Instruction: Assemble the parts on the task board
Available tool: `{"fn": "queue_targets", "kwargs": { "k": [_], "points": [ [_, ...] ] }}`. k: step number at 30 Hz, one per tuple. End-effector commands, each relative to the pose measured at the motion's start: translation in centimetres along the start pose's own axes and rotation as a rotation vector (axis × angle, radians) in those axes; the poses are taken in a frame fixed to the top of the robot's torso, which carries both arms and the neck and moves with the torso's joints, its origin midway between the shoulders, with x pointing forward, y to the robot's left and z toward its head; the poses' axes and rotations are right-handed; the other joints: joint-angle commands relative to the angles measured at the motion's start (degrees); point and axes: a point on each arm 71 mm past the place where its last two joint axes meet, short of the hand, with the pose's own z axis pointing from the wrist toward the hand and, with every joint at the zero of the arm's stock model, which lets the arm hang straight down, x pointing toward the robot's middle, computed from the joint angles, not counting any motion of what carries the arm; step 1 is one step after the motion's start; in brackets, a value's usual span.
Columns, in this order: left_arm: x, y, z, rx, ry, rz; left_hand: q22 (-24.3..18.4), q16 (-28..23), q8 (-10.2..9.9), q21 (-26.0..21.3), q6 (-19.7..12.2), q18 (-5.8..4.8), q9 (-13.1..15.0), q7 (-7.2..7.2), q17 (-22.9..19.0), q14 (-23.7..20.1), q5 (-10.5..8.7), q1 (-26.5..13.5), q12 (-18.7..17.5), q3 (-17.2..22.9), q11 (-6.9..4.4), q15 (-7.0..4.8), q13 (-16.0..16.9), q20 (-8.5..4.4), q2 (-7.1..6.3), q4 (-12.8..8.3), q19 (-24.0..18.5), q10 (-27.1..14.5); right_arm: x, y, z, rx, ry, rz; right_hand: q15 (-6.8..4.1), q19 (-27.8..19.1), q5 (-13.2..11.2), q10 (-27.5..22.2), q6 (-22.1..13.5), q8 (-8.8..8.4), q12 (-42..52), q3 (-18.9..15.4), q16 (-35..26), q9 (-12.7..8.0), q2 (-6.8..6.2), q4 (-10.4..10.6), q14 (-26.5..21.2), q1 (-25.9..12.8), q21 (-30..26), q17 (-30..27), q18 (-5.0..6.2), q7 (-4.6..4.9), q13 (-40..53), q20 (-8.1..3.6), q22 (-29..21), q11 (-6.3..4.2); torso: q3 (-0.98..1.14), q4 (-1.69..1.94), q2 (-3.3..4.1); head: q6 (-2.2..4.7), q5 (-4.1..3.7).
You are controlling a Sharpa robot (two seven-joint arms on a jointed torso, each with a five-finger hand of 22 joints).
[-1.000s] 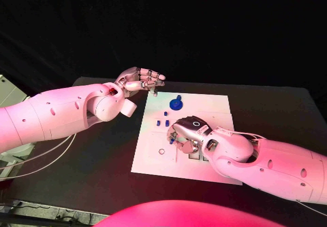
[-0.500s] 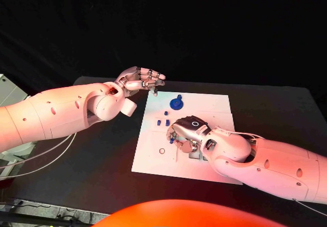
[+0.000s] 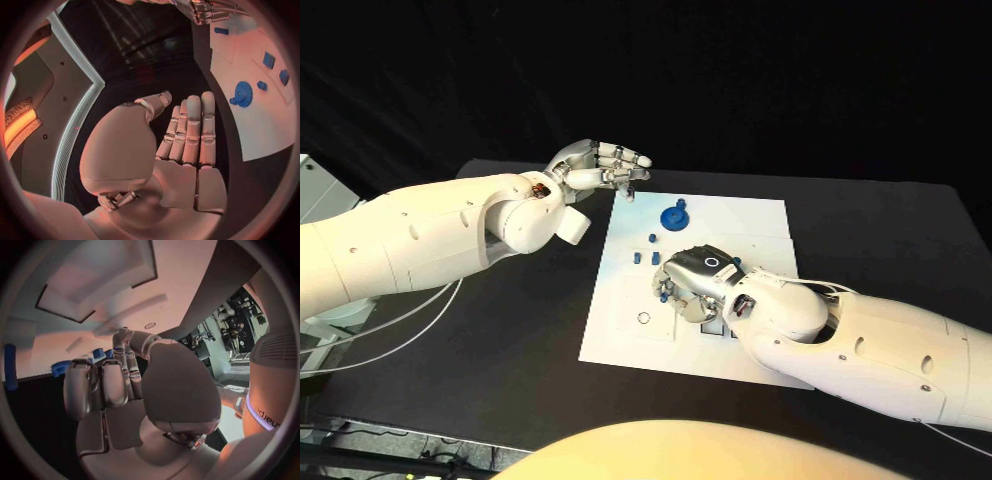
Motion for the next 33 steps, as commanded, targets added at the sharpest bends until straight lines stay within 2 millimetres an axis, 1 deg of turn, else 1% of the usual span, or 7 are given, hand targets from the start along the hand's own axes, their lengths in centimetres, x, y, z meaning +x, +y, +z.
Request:
{"fn": "queue_targets", "kwargs": {
  "k": [1,7,11,13,17,26,33],
  "points": [
    [0.2,-0.1,0.0,0.003,0.018,-0.012,-0.1,-0.2,-0.1,-0.3,-0.3,0.82,-0.1,-0.01,-0.1,0.1,0.1,0.1,0.3,-0.2,-0.01,0.39,0.0,0.09,0.48,0.0,0.4,-0.3,0.3,0.3,0.1,-0.012,0.028,-0.02,-0.4,0.6,0.3,2.5,0.2,0.17,0.3,0.4,0.3,0.1,0.3,0.0,1.4,-0.2,0.3,0.0,-0.93,0.15,-0.1,0.06,4.1,-2.13,-0.02,0.05,-0.02,-0.09,0.05],
    [0.2,-0.1,0.0,0.001,0.018,-0.011,-0.1,-0.2,-0.1,-0.3,-0.3,0.82,-0.1,-0.01,-0.1,0.1,0.1,0.1,0.3,-0.2,-0.01,0.39,0.0,0.09,0.48,0.0,0.4,-0.3,0.5,0.2,0.1,-0.017,0.039,-0.01,-0.34,0.4,0.3,2.3,0.0,0.07,0.1,0.4,0.3,0.1,0.18,0.0,1.4,-0.6,-0.1,-0.2,-0.82,0.26,-0.1,0.13,3.7,-2.04,0.02,-0.03,-0.05,-0.2,0.17],
    [0.2,-0.1,0.0,0.0,0.018,-0.011,-0.1,-0.2,-0.1,-0.3,-0.3,0.82,-0.1,-0.01,-0.1,0.1,0.1,0.1,0.3,-0.2,-0.01,0.39,0.0,0.09,0.48,0.0,0.4,-0.3,0.4,0.0,0.0,-0.017,0.027,0.007,0.56,-0.9,0.5,-1.5,-2.5,-1.44,-0.4,-0.3,-0.1,-0.2,-0.62,0.2,1.1,-2.2,-2.2,-1.2,-0.33,1.17,-0.9,0.8,1.9,-0.98,0.02,-0.1,-0.05,-0.18,0.17],
    [0.2,-0.1,0.0,-0.001,0.019,-0.011,-0.1,-0.2,-0.1,-0.3,-0.3,0.82,-0.1,-0.01,-0.1,0.1,0.1,0.1,0.3,-0.2,-0.01,0.39,0.0,0.09,0.48,0.0,0.4,-0.3,0.4,-0.1,0.0,-0.014,0.015,0.014,1.36,-2.6,0.5,-6.5,-5.3,-3.19,-0.3,-0.9,-1.4,-0.7,-2.19,0.7,0.3,-3.8,-5.6,-3.6,0.47,1.38,-2.2,1.52,-1.0,-0.04,0.03,-0.09,-0.07,-0.14,0.16],
    [0.1,-0.1,0.0,-0.002,0.019,-0.011,-0.1,-0.2,-0.1,-0.3,-0.3,0.82,-0.1,-0.01,-0.1,0.1,0.1,0.1,0.3,-0.2,-0.01,0.39,0.0,0.09,0.48,0.0,0.4,-0.3,0.2,-0.5,-0.3,-0.004,-0.012,0.024,2.15,-4.9,0.4,-12.7,-7.5,-4.57,-0.1,-1.8,-2.5,-1.1,-3.33,0.3,-0.3,-3.8,-10.4,-5.9,1.57,1.64,-2.5,2.35,-5.1,1.0,0.06,-0.02,-0.05,-0.03,0.05],
    [0.0,0.0,0.0,-0.004,0.017,-0.01,-0.2,-0.2,-0.1,-0.3,-0.4,0.82,-0.1,0.02,-0.1,0.1,0.09,0.1,0.3,-0.3,0.02,0.42,-0.1,0.12,0.5,0.0,0.4,-0.4,-0.5,-1.0,-1.4,0.01,-0.05,0.035,2.36,-5.2,0.5,-14.6,-8.1,-5.09,0.1,-2.8,-3.0,-1.2,-3.4,0.0,-0.6,-3.4,-11.5,-6.9,1.77,1.65,-2.5,2.6,-5.9,1.26,0.09,-0.07,-0.05,0.29,-0.2],
    [-0.2,0.0,0.0,-0.003,0.011,-0.008,-0.2,-0.3,-0.1,-0.4,-0.4,0.82,-0.1,0.03,-0.1,0.1,0.09,0.1,0.3,-0.3,0.04,0.43,-0.1,0.13,0.53,0.1,0.4,-0.4,-2.5,-2.7,-3.1,0.058,-0.08,0.043,2.3,-4.5,0.6,-14.0,-7.8,-5.04,0.7,-3.1,-3.2,-1.2,-3.08,0.2,-0.7,-3.5,-10.6,-7.4,1.54,1.76,-2.3,2.61,-5.1,1.15,0.06,-0.16,-0.07,0.74,-0.64]
  ]
}}
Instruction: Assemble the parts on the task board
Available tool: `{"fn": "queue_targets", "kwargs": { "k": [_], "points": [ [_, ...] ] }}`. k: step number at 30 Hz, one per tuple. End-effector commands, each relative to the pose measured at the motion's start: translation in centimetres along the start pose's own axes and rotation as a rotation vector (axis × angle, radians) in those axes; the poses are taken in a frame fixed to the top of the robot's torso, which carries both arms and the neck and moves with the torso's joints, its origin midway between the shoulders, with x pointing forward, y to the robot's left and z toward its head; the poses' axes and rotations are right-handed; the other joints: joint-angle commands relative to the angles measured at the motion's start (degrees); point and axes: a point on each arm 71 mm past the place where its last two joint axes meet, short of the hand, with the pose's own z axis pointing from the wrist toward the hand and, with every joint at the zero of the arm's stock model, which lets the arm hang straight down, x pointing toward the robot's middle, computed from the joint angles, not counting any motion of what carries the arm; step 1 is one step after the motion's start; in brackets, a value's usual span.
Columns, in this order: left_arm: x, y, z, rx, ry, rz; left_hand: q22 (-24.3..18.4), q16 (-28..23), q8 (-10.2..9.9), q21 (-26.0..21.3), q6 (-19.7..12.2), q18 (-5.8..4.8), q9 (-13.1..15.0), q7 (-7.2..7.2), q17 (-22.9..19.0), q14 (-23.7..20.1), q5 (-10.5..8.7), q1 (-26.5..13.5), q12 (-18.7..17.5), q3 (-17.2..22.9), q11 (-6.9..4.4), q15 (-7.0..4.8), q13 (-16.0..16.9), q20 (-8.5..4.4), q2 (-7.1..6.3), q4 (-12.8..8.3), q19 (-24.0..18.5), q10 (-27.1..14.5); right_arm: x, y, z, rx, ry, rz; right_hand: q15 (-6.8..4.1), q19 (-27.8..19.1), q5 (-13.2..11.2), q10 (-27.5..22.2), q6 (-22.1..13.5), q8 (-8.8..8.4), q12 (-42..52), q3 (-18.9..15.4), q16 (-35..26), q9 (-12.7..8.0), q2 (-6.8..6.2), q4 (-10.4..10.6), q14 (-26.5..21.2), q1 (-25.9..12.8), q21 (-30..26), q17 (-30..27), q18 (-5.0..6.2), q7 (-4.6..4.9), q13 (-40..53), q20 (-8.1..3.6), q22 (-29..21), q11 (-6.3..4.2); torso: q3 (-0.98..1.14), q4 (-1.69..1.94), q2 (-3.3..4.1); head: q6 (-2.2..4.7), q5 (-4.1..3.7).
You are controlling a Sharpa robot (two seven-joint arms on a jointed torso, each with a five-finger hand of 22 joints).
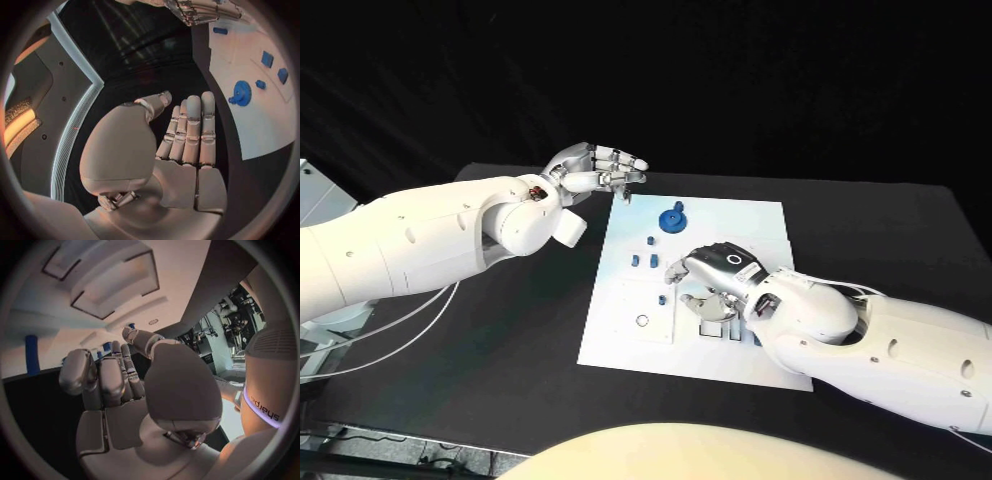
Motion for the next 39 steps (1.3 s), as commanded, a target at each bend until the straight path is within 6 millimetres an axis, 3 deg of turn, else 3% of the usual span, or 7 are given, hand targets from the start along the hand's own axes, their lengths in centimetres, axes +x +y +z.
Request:
{"fn": "queue_targets", "kwargs": {
  "k": [1,10,14,17,19,30,39],
  "points": [
    [0.1,-0.1,0.0,0.006,0.013,-0.009,-0.1,-0.3,-0.1,-0.4,-0.4,0.83,-0.1,0.03,-0.1,0.1,0.09,0.1,0.3,-0.3,0.04,0.43,-0.1,0.13,0.53,0.1,0.4,-0.4,-1.3,-1.0,-0.7,0.031,-0.03,0.018,0.23,0.5,0.0,0.4,0.0,-0.15,0.6,-0.5,0.0,0.0,0.15,0.1,0.0,0.1,0.8,0.2,0.57,0.16,0.1,-0.17,0.5,-0.14,-0.02,-0.11,0.01,0.39,-0.4],
    [0.1,-0.1,-0.1,0.006,0.013,-0.009,-0.1,-0.3,-0.1,-0.4,-0.4,0.83,-0.1,0.03,-0.1,0.1,0.09,0.1,0.3,-0.3,0.04,0.43,-0.1,0.13,0.53,0.1,0.4,-0.4,-4.6,-5.7,-2.5,0.157,0.005,-0.013,0.13,1.3,0.2,0.3,-0.3,-0.58,1.1,-3.2,1.2,-0.2,-0.74,1.2,0.5,-1.4,1.8,1.7,0.27,-0.22,0.0,-0.26,1.6,-0.33,-0.03,-0.09,0.01,1.02,-1.52],
    [0.1,-0.1,-0.1,0.006,0.015,-0.01,-0.1,-0.3,-0.1,-0.4,-0.4,0.83,-0.1,0.04,-0.1,0.1,0.08,0.1,0.3,-0.4,0.04,0.44,-0.1,0.14,0.55,0.1,0.5,-0.5,-5.1,-7.1,-2.8,0.19,0.035,-0.019,0.31,1.2,-1.2,-1.9,-1.3,-1.57,1.1,-10.1,1.4,-0.6,0.18,2.8,0.4,-0.6,0.9,1.5,0.37,-1.05,0.0,-0.12,1.0,-0.1,-0.03,0.0,0.09,1.26,-1.83],
    [0.1,-0.1,-0.1,0.008,0.013,-0.009,-0.1,-0.3,-0.1,-0.4,-0.4,0.83,-0.1,0.04,-0.1,0.1,0.08,0.1,0.3,-0.4,0.04,0.44,-0.1,0.14,0.55,0.1,0.5,-0.5,-5.1,-7.7,-2.8,0.202,0.055,-0.022,0.46,1.2,-1.2,-3.1,-1.3,-2.29,2.0,-19.6,1.9,-1.2,2.88,5.0,0.4,3.4,0.1,1.5,0.45,-1.22,0.1,0.14,0.6,0.08,0.05,0.03,0.14,1.28,-1.86],
    [0.1,-0.1,0.0,0.01,0.012,-0.009,-0.1,-0.3,-0.1,-0.4,-0.4,0.83,-0.1,0.04,-0.1,0.1,0.08,0.1,0.3,-0.4,0.04,0.44,-0.1,0.14,0.55,0.1,0.5,-0.5,-5.1,-7.9,-2.8,0.21,0.071,-0.025,0.52,1.4,-1.3,-3.8,-1.2,-2.77,2.6,-22.9,2.1,-1.7,3.48,6.8,0.3,5.3,-0.1,1.3,0.47,-1.22,0.1,0.09,0.6,0.12,0.03,0.03,0.11,1.24,-1.88],
    [0.0,-0.1,-0.1,0.011,0.009,-0.009,-0.2,-0.3,-0.1,-0.5,-0.4,0.83,-0.1,0.04,-0.1,0.1,0.09,0.1,0.4,-0.4,0.05,0.45,-0.1,0.15,0.55,0.1,0.5,-0.5,-4.6,-8.7,-2.8,0.241,0.133,-0.036,0.09,2.6,-2.7,-1.8,0.3,-2.57,4.5,-23.7,2.3,-2.1,4.37,8.9,0.4,7.2,1.9,1.2,0.0,-1.02,0.2,-0.23,2.5,-0.44,-0.07,0.02,0.1,1.08,-1.87],
    [0.0,-0.1,-0.1,0.01,0.009,-0.01,-0.2,-0.3,-0.1,-0.5,-0.4,0.83,-0.1,0.04,-0.1,0.1,0.09,0.1,0.4,-0.4,0.05,0.45,-0.1,0.15,0.55,0.1,0.5,-0.5,-4.1,-8.2,-2.2,0.216,0.137,-0.021,-0.82,4.1,-2.3,3.4,3.2,-1.9,5.3,-19.7,3.6,-2.5,4.3,11.3,1.0,8.5,5.2,2.8,-0.73,-0.86,0.2,-1.03,5.5,-1.49,-0.08,0.08,0.08,1.01,-1.89]
  ]
}}
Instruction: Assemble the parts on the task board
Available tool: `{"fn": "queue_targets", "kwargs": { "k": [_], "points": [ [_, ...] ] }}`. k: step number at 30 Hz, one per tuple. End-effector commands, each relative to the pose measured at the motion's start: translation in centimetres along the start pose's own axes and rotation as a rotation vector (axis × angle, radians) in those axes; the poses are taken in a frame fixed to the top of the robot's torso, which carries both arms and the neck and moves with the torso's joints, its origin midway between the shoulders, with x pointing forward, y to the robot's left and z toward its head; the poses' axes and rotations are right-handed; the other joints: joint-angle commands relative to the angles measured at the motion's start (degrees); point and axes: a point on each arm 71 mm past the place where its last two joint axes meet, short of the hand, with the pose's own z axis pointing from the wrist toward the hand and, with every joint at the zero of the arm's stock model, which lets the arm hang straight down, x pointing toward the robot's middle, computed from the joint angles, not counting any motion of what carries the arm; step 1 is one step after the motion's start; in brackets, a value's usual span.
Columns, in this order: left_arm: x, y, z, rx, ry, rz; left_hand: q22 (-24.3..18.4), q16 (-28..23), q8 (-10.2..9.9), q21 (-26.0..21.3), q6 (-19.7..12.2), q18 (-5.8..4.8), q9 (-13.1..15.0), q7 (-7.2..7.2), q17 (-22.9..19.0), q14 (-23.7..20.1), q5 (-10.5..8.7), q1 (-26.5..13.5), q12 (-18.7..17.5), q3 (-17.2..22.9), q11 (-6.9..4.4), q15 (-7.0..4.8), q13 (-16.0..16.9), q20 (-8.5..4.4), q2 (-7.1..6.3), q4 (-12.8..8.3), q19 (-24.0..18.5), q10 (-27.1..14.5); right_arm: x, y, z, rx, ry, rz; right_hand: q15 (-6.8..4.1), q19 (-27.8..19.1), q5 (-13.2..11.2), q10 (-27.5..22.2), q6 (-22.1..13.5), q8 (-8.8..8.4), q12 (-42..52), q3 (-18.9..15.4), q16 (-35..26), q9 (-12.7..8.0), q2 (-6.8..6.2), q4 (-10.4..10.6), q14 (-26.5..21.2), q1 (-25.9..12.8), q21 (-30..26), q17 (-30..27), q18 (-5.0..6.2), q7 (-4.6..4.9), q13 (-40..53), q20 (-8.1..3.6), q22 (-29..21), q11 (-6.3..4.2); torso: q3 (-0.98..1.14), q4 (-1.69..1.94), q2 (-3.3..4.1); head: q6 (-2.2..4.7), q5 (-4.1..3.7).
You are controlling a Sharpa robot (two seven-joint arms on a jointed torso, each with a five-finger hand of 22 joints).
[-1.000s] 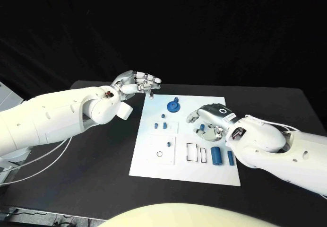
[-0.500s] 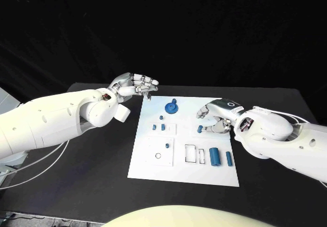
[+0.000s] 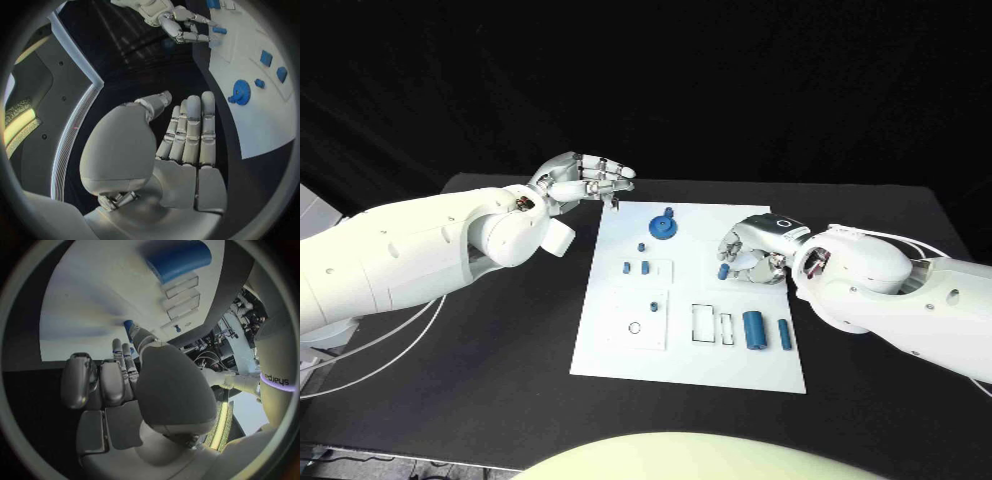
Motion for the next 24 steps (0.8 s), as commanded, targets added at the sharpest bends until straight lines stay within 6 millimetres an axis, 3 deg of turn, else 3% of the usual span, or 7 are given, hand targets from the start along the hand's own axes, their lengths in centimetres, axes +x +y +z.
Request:
{"fn": "queue_targets", "kwargs": {
  "k": [1,6,17,21,24],
  "points": [
    [0.16,-0.13,0.05,0.009,0.012,-0.011,-0.1,-0.3,-0.1,-0.2,-0.4,0.84,-0.1,0.04,-0.1,0.1,0.09,0.1,0.4,-0.4,0.05,0.45,-0.1,-0.06,0.54,0.1,0.3,-0.5,0.4,0.33,0.16,-0.017,0.028,0.006,-0.52,0.5,0.2,1.6,0.9,0.33,-0.2,1.7,0.4,-0.1,-0.15,0.6,0.3,0.6,0.7,0.3,-0.77,0.08,0.0,-0.13,0.7,-0.23,0.03,0.04,0.01,-0.04,0.03],
    [0.07,-0.09,0.04,0.006,0.01,-0.01,-0.2,-0.3,-0.1,-0.3,-0.4,0.84,-0.1,0.04,-0.1,0.2,0.09,0.2,0.4,-0.5,0.05,0.45,-0.1,-0.04,0.61,0.1,0.4,-0.5,0.81,0.65,0.48,-0.026,0.031,0.021,-0.83,1.1,0.7,4.2,1.5,0.39,-0.9,4.7,1.1,-0.2,-0.8,2.1,0.5,0.5,2.2,1.1,-1.09,0.05,0.0,-0.44,2.0,-0.58,0.04,0.03,0.0,-0.2,0.02],
    [-0.03,-0.06,-0.01,0.003,0.009,-0.01,-0.2,-0.3,-0.1,-0.3,-0.4,0.84,-0.1,0.06,-0.1,0.2,0.09,0.1,0.4,-0.5,0.06,0.46,-0.1,-0.04,0.65,0.2,0.4,-0.5,1.18,0.84,0.65,-0.03,0.029,0.025,-0.95,1.3,0.6,6.2,2.8,1.05,-2.0,7.9,1.5,0.1,-1.34,3.0,0.6,0.4,2.8,1.3,-1.23,0.02,0.1,-0.58,2.8,-0.75,0.04,-0.02,0.02,-0.4,0.23],
    [-0.03,-0.05,-0.02,0.002,0.01,-0.01,-0.2,-0.3,-0.1,-0.3,-0.4,0.84,-0.1,0.06,-0.1,0.2,0.09,0.1,0.4,-0.5,0.06,0.46,-0.1,-0.04,0.65,0.2,0.4,-0.5,1.14,0.89,0.66,-0.031,0.019,0.024,-1.18,1.4,-0.9,7.6,4.2,1.89,-2.2,9.8,1.7,0.6,-0.71,3.0,0.6,0.7,3.2,1.4,-1.3,-0.24,0.3,-0.75,3.2,-1.07,0.09,-0.05,0.03,-0.53,0.29],
    [-0.04,-0.05,-0.01,0.001,0.01,-0.01,-0.2,-0.3,-0.1,-0.3,-0.4,0.84,-0.1,0.06,-0.1,0.2,0.09,0.1,0.4,-0.5,0.06,0.46,-0.1,-0.04,0.65,0.2,0.4,-0.5,1.04,0.91,0.66,-0.029,0.002,0.02,-1.66,1.6,-1.7,9.5,5.9,3.1,-2.2,12.4,1.9,1.5,0.4,1.7,0.6,1.8,3.7,1.5,-1.4,-0.68,0.7,-1.15,3.8,-1.68,0.1,-0.02,0.01,-0.53,0.26]
  ]
}}
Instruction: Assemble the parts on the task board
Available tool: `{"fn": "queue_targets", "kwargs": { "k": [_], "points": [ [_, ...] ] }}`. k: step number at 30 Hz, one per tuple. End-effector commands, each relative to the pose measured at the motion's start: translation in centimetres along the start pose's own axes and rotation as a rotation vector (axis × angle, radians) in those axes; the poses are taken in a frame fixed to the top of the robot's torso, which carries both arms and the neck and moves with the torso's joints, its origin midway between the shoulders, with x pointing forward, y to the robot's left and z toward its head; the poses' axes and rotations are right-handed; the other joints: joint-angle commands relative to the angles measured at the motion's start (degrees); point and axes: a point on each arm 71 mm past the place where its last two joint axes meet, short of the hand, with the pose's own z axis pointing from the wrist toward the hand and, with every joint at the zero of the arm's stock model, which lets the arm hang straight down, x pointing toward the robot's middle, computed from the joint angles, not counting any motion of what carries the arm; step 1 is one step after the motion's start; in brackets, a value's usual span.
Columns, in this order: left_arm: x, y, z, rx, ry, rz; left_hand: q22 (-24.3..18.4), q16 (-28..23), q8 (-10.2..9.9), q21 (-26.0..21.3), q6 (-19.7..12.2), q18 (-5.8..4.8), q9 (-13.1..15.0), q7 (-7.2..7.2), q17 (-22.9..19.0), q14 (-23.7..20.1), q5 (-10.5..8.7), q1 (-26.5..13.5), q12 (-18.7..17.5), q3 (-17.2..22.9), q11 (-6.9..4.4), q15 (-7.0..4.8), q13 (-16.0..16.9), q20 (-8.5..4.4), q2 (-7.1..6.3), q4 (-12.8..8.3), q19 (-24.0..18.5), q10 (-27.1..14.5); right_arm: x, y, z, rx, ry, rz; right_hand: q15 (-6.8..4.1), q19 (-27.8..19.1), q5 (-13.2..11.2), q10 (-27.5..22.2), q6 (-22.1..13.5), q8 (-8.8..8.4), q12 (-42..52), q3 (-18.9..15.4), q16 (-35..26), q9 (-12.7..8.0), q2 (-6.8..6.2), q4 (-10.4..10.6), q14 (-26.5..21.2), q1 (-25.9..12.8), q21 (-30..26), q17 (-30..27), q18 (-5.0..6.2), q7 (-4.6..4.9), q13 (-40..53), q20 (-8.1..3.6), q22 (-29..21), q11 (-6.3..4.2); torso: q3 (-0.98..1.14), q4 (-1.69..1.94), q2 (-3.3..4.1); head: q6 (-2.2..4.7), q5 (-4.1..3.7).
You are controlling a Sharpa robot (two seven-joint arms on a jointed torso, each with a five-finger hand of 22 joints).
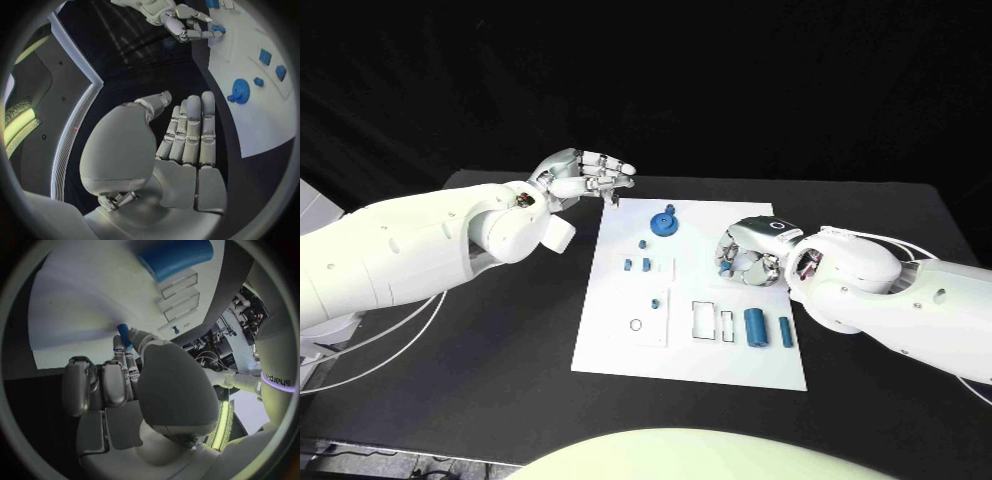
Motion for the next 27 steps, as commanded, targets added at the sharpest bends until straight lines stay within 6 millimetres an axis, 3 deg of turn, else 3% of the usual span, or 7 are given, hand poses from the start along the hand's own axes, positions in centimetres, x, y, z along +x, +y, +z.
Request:
{"fn": "queue_targets", "kwargs": {
  "k": [1,6,9,18,27],
  "points": [
    [0.2,-0.1,0.0,0.004,0.014,-0.011,-0.1,-0.3,-0.1,-0.4,-0.4,0.84,-0.1,0.06,-0.1,0.0,0.09,0.1,0.2,-0.4,0.06,0.26,-0.1,-0.03,0.65,0.0,0.4,-0.5,0.1,0.4,0.0,-0.017,-0.017,-0.008,-0.58,0.4,-0.6,1.9,0.8,0.78,0.1,1.5,0.3,0.6,1.26,-0.9,0.7,1.6,0.4,0.1,-0.79,-0.24,0.6,-0.41,3.5,-1.1,0.02,0.01,-0.03,-0.02,-0.01],
    [0.1,-0.1,0.1,0.004,0.014,-0.011,-0.1,-0.3,-0.1,-0.4,-0.4,0.84,-0.1,0.06,-0.1,0.0,0.09,0.1,0.2,-0.4,0.06,0.26,-0.1,-0.03,0.65,0.0,0.4,-0.5,-0.2,0.4,-0.1,-0.018,-0.064,-0.011,-0.86,0.7,-1.0,3.8,1.1,1.99,0.1,4.8,0.4,1.9,1.77,-3.7,0.7,2.1,1.3,0.1,-0.99,-0.14,1.4,-0.77,4.3,-1.4,0.01,0.08,-0.04,-0.04,-0.05],
    [0.1,-0.1,0.1,0.004,0.013,-0.011,-0.1,-0.3,-0.1,-0.4,-0.4,0.84,-0.1,0.06,-0.1,0.0,0.09,0.1,0.2,-0.4,0.06,0.26,-0.1,-0.03,0.65,0.0,0.4,-0.5,-0.4,0.6,-0.3,-0.026,-0.089,-0.005,-0.91,0.8,-2.8,4.3,0.8,2.58,-0.2,6.7,0.5,2.7,1.69,-4.9,0.8,1.3,1.6,0.1,-1.08,-0.15,1.9,-0.83,4.8,-1.46,0.01,0.08,-0.04,-0.04,-0.05],
    [0.1,0.0,0.1,0.003,0.012,-0.01,-0.1,-0.3,-0.1,-0.4,-0.4,0.84,-0.1,0.06,-0.1,0.0,0.09,0.1,0.2,-0.4,0.06,0.26,-0.1,-0.03,0.65,0.0,0.4,-0.5,-2.1,1.5,-1.5,-0.053,-0.15,0.032,-0.94,0.9,-3.0,4.6,0.8,2.95,-0.3,7.4,0.6,3.2,1.45,-5.4,0.8,0.7,2.0,0.1,-1.15,-0.15,2.1,-0.85,5.1,-1.49,-0.08,0.0,-0.14,-0.06,0.04],
    [0.2,0.0,0.2,0.005,0.015,-0.011,-0.1,-0.3,-0.1,-0.4,-0.4,0.84,-0.1,0.06,-0.1,0.0,0.09,0.1,0.2,-0.4,0.06,0.26,-0.1,-0.03,0.65,0.0,0.4,-0.5,-3.1,5.1,-1.8,-0.156,-0.186,0.091,-0.94,1.0,-2.8,4.7,0.7,3.16,-0.5,8.0,0.6,3.5,1.24,-6.0,0.7,0.3,2.1,0.0,-1.19,-0.12,2.3,-0.86,5.3,-1.48,-0.02,-0.03,-0.1,-0.15,0.41]
  ]
}}
